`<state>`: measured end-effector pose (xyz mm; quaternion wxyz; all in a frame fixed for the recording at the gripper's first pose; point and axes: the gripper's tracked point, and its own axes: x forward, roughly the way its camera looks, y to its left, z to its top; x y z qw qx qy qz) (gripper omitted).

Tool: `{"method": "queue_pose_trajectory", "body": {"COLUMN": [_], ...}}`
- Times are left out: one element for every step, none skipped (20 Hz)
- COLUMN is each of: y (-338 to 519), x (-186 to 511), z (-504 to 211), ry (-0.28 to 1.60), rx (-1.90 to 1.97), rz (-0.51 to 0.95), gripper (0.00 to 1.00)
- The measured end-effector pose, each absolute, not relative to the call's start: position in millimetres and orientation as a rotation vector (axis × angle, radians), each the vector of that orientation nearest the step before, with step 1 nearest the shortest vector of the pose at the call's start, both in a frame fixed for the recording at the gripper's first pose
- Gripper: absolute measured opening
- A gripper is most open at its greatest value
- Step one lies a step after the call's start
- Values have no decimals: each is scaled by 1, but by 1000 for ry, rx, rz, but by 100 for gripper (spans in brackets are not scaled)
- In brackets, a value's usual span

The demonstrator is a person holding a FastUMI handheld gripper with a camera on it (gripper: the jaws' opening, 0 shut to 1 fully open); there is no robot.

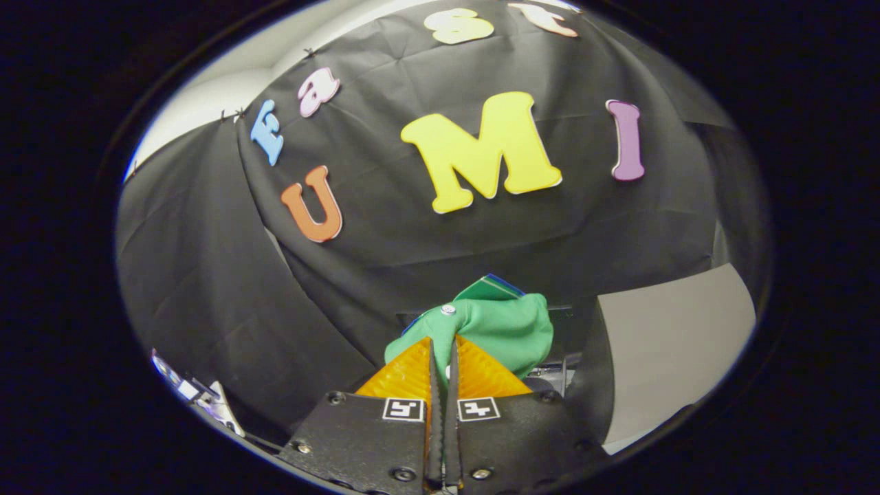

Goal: Put the clothes into the washing machine and then close the washing machine lid.

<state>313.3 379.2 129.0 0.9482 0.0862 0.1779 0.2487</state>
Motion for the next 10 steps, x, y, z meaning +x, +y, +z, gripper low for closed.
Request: {"method": "queue_pose_trajectory", "body": {"y": [391, 398, 405, 417, 425, 432, 437, 441, 445, 449], "x": [318, 321, 325, 331, 337, 344, 350, 356, 363, 369], "z": [120, 110, 100, 89, 77, 65, 54, 42, 30, 18], "ry": [380, 397, 417, 438, 458, 478, 498, 518, 536, 559], "rx": [171, 171, 172, 173, 169, 168, 169, 171, 174, 173], "rz": [521, 527, 535, 541, 546, 550, 548, 544, 540, 534], "gripper": [5, 5, 5, 5, 5, 5, 5, 5, 5, 5]}}
